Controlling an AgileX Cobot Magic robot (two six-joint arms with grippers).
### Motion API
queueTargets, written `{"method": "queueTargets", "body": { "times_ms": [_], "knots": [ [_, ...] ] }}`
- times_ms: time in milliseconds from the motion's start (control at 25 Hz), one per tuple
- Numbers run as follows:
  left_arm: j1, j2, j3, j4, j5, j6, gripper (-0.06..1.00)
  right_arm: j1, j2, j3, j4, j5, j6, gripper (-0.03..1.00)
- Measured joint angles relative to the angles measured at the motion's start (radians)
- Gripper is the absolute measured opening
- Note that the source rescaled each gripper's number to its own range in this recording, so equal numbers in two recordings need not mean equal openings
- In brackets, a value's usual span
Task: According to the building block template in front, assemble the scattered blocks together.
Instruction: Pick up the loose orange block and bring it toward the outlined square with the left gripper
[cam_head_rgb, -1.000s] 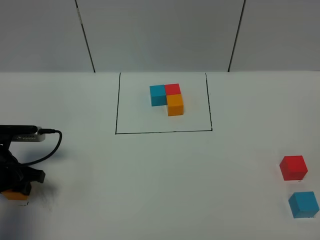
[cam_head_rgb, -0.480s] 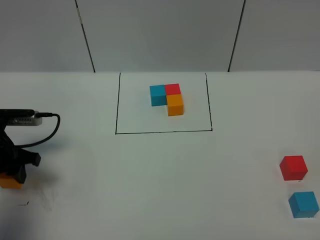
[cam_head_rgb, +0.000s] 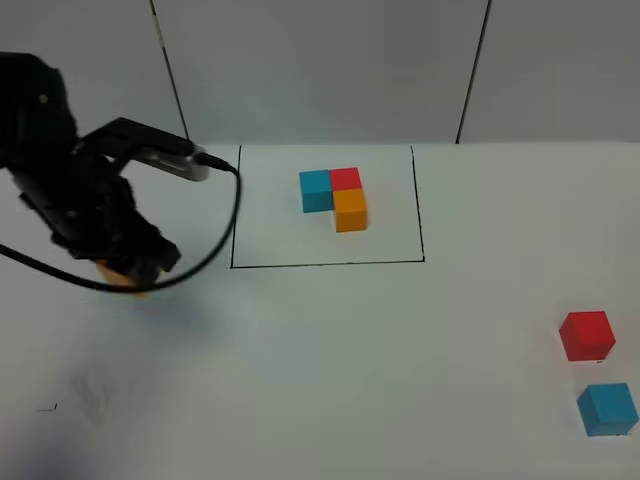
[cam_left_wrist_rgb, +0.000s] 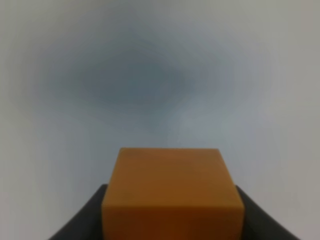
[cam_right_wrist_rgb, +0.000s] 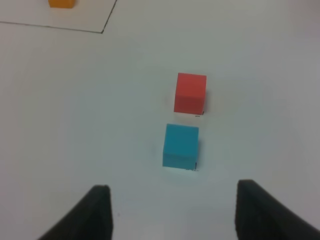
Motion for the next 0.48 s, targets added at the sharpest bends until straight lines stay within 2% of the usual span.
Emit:
{"method": "queueTargets", "body": {
  "times_ms": [120, 280, 440, 480],
  "knots": [
    [-0.125, 0.000, -0.035, -0.001, 0.002, 0.075, 0.00, 0.000, 0.000, 0.000, 0.000, 0.000, 0.000, 0.17],
    [-0.263, 0.013, -0.120, -0.006, 0.040, 0.092, 0.00, 0.000, 0.000, 0.000, 0.000, 0.000, 0.000, 0.17],
    [-0.349, 0.085, -0.261, -0.007, 0.172, 0.093, 0.00, 0.000, 0.000, 0.000, 0.000, 0.000, 0.000, 0.17],
    [-0.363, 0.105, -0.294, -0.005, 0.176, 0.093, 0.00, 0.000, 0.000, 0.000, 0.000, 0.000, 0.000, 0.17]
  ]
}}
